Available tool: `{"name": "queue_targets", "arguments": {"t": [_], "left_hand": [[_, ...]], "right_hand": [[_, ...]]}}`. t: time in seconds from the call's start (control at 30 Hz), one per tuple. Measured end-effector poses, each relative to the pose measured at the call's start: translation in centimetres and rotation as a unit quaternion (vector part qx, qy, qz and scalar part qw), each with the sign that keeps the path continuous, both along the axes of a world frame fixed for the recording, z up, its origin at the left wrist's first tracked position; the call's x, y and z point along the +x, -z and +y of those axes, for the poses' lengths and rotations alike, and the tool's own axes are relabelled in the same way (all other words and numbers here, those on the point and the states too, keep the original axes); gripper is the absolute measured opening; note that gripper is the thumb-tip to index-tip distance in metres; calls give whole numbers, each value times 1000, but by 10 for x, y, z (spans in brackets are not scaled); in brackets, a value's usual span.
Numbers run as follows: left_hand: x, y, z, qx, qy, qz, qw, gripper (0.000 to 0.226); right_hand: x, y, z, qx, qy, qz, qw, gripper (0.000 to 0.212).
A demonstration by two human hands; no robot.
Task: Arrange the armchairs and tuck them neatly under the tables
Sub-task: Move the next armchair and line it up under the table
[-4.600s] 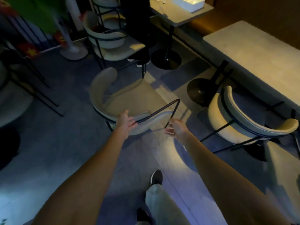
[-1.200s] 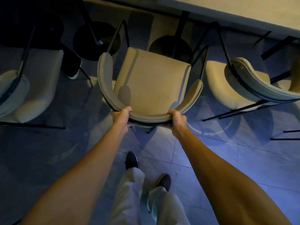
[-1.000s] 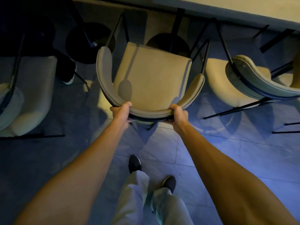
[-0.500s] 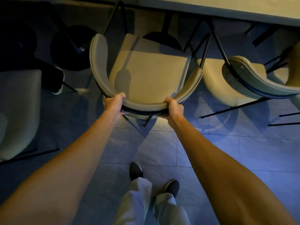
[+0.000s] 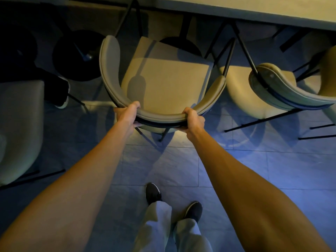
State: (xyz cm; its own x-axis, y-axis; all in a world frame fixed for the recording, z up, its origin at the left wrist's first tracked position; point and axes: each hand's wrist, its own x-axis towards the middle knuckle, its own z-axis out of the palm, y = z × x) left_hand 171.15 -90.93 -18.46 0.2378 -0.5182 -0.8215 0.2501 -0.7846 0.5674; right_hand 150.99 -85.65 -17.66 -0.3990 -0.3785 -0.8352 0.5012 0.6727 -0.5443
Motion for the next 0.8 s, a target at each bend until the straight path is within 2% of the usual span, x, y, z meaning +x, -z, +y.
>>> {"name": "queue_targets", "arguments": {"t": [0.2, 0.37, 0.47, 0.6, 0.73, 0.8], "left_hand": [[7, -9, 18, 0, 39, 60, 997, 68], [2, -30, 38, -23, 44, 23, 998, 70], [-18, -55, 51, 12, 36, 77, 996, 66], [-55, -106, 60, 42, 58, 141, 987, 71], [-100, -149, 65, -10, 93, 133, 987, 57], [-135, -168, 70, -43, 118, 158, 979, 50]], "right_hand": [[1, -4, 5, -19, 3, -19, 1000, 52], [-5, -24, 25, -48, 7, -65, 997, 37], [-20, -40, 47, -60, -24, -2, 998, 55], [-56, -78, 71, -88, 2, 36, 995, 42], [-110, -126, 93, -121, 13, 79, 989, 41], [-144, -150, 107, -143, 30, 96, 985, 41]]}}
